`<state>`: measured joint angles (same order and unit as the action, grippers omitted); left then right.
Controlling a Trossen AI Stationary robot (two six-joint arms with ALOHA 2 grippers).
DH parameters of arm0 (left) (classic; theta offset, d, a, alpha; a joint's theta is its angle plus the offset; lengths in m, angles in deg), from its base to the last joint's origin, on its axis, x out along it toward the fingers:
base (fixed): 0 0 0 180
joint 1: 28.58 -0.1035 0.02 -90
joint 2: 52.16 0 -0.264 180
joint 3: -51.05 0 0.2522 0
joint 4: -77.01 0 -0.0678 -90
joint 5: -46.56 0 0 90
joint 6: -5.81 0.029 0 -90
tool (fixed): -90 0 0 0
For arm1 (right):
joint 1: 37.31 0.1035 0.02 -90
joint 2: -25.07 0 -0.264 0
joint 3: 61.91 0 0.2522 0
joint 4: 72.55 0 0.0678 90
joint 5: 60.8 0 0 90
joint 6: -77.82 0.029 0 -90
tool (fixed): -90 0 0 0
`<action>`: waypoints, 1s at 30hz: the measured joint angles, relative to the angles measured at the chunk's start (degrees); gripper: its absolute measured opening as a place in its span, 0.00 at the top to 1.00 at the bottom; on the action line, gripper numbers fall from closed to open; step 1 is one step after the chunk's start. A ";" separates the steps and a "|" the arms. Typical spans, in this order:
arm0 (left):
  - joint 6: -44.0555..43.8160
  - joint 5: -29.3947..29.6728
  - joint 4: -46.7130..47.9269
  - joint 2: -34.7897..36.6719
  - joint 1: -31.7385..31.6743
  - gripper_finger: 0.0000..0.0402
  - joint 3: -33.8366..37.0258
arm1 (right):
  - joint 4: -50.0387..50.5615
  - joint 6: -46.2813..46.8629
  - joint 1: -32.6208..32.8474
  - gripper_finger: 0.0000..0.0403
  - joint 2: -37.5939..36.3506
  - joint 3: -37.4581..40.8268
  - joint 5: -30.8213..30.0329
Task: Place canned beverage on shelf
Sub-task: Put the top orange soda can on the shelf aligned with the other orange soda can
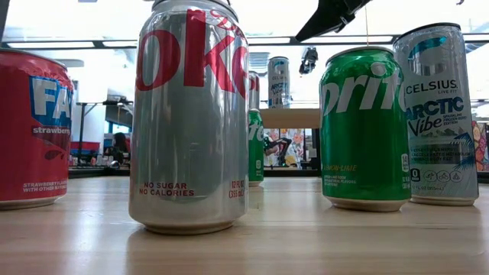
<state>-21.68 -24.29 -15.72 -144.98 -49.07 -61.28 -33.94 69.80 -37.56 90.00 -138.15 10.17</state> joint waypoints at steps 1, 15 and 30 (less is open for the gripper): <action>0.00 -0.02 -0.09 0.00 -0.04 0.20 0.01 | 0.12 0.07 0.00 0.98 0.00 0.00 0.00; -0.02 0.98 -1.02 0.00 -0.04 0.19 0.03 | 0.34 0.63 0.00 0.98 0.00 0.00 0.00; -0.23 1.21 -1.13 0.00 -0.04 0.19 0.05 | 0.20 0.56 0.00 0.98 0.00 0.00 0.00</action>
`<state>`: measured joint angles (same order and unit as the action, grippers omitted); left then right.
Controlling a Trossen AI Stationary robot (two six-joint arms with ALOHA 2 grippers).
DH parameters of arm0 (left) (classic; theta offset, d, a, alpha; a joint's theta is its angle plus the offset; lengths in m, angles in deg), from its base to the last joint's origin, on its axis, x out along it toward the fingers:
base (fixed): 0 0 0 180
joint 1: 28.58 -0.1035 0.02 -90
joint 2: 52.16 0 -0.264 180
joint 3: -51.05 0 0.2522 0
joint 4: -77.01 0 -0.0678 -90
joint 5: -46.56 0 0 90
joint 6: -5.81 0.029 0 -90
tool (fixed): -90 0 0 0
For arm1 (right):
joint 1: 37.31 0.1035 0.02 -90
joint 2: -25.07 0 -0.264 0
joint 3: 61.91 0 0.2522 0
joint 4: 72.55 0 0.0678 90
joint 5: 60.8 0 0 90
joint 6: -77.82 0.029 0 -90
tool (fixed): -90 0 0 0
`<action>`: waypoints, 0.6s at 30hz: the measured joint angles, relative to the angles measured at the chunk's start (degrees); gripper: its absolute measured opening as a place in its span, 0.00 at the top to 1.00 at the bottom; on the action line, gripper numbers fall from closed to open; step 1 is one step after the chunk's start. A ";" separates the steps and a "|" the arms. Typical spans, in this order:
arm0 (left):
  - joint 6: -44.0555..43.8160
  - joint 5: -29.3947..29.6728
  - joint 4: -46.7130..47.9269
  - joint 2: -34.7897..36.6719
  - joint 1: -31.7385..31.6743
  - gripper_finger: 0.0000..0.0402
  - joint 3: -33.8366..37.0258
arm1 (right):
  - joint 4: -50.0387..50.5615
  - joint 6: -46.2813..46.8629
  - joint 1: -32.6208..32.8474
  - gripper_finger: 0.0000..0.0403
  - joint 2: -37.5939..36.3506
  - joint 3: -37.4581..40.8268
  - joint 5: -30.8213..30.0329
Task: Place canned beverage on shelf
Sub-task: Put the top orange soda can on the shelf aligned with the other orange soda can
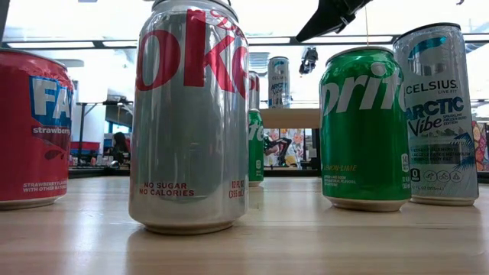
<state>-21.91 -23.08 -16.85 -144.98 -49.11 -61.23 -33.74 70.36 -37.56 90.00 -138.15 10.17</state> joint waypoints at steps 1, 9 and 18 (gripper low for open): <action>0.02 0.00 0.00 0.00 0.00 0.19 -0.01 | 0.00 0.00 0.00 0.98 0.00 0.00 0.00; 0.04 0.11 -0.94 0.02 0.00 0.19 0.00 | 0.01 0.35 0.00 0.98 0.00 0.00 0.00; 0.77 1.84 -1.54 0.17 0.00 0.14 -0.01 | 0.06 0.38 0.01 0.98 0.00 0.00 0.00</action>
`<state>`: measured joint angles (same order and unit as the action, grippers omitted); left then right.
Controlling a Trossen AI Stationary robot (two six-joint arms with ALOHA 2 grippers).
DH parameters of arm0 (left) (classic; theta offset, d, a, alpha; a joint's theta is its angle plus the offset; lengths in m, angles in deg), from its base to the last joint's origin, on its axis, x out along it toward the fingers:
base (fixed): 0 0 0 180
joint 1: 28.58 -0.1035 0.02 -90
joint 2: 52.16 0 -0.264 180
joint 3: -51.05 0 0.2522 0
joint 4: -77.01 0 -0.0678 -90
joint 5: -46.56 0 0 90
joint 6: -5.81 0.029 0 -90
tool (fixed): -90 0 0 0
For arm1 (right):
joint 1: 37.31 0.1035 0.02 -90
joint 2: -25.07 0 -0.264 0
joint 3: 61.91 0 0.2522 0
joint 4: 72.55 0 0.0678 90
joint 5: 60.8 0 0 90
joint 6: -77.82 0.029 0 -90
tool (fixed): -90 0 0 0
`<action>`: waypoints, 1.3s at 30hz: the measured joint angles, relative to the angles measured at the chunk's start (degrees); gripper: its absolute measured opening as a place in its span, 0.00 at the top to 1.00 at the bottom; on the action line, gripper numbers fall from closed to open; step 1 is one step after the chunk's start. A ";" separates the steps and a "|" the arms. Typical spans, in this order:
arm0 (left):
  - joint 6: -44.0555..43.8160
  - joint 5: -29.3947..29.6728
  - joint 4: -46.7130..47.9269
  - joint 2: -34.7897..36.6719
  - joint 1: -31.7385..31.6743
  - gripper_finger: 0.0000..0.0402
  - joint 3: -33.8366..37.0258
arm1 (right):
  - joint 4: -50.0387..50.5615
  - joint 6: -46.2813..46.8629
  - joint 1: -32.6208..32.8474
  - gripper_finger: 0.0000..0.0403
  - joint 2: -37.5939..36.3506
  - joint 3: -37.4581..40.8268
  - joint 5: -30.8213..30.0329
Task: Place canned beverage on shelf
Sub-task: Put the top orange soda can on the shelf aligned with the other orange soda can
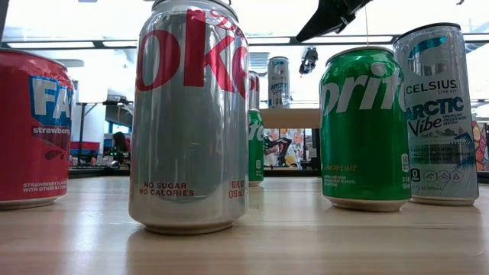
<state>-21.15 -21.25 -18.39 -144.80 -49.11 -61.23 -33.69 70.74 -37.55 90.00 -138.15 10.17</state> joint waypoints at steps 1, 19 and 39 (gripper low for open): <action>0.23 0.01 -0.26 0.00 0.00 0.13 -0.01 | 0.00 0.01 -0.01 0.98 0.00 0.00 0.00; 5.58 1.82 -0.93 1.10 -0.02 0.08 -0.02 | -1.51 -0.01 0.00 0.98 0.00 0.00 0.00; 15.80 11.81 -13.00 10.65 6.04 0.08 0.03 | -11.39 -1.87 0.01 0.98 0.00 0.00 4.68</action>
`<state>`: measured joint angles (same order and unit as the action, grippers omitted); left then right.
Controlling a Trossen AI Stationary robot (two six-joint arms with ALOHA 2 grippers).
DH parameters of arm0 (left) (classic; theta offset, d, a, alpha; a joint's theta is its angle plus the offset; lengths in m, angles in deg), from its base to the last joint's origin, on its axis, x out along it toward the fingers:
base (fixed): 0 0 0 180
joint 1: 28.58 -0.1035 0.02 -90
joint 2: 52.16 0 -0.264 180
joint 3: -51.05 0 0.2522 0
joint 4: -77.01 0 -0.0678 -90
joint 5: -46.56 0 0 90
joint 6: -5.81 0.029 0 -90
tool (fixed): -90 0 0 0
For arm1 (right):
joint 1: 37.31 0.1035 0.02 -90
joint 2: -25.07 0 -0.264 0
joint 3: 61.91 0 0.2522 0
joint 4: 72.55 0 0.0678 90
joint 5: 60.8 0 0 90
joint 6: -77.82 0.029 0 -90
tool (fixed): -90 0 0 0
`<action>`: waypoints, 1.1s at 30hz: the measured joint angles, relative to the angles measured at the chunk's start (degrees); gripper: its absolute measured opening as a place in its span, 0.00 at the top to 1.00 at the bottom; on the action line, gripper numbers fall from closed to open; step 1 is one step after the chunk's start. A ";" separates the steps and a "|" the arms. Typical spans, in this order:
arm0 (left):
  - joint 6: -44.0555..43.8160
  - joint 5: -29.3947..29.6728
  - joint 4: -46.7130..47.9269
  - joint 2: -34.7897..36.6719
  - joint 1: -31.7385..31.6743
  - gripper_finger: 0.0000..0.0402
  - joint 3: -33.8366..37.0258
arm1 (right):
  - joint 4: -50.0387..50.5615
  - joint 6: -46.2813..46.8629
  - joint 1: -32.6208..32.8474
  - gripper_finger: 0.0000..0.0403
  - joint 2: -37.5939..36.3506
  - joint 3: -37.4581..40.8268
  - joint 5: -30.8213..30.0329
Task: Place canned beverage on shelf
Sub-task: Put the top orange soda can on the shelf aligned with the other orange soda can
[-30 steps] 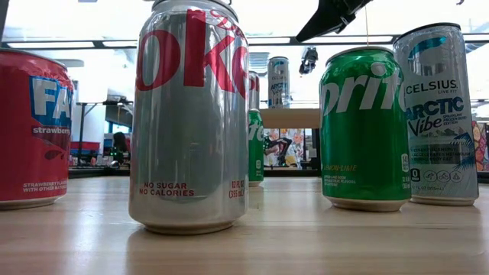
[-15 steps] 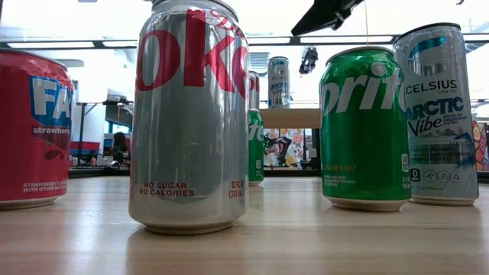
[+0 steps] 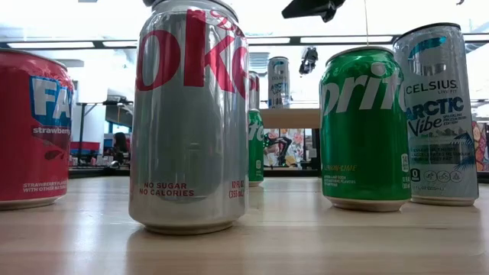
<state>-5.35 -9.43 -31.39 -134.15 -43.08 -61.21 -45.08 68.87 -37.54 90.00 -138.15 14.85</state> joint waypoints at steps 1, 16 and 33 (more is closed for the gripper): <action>0.24 0.02 -0.27 0.44 0.23 0.08 0.00 | -0.27 -0.02 0.00 0.98 0.00 0.00 -0.01; 8.01 0.72 -19.61 10.10 9.23 0.08 17.22 | -14.41 -3.09 -0.17 0.98 9.81 -0.01 2.80; 9.84 10.41 -41.29 33.02 13.18 0.08 49.40 | -18.33 -3.02 -5.91 0.98 32.46 -20.17 2.18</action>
<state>4.49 0.98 -72.68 -101.13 -29.90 -11.81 -63.41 65.84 -43.46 122.46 -158.32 17.03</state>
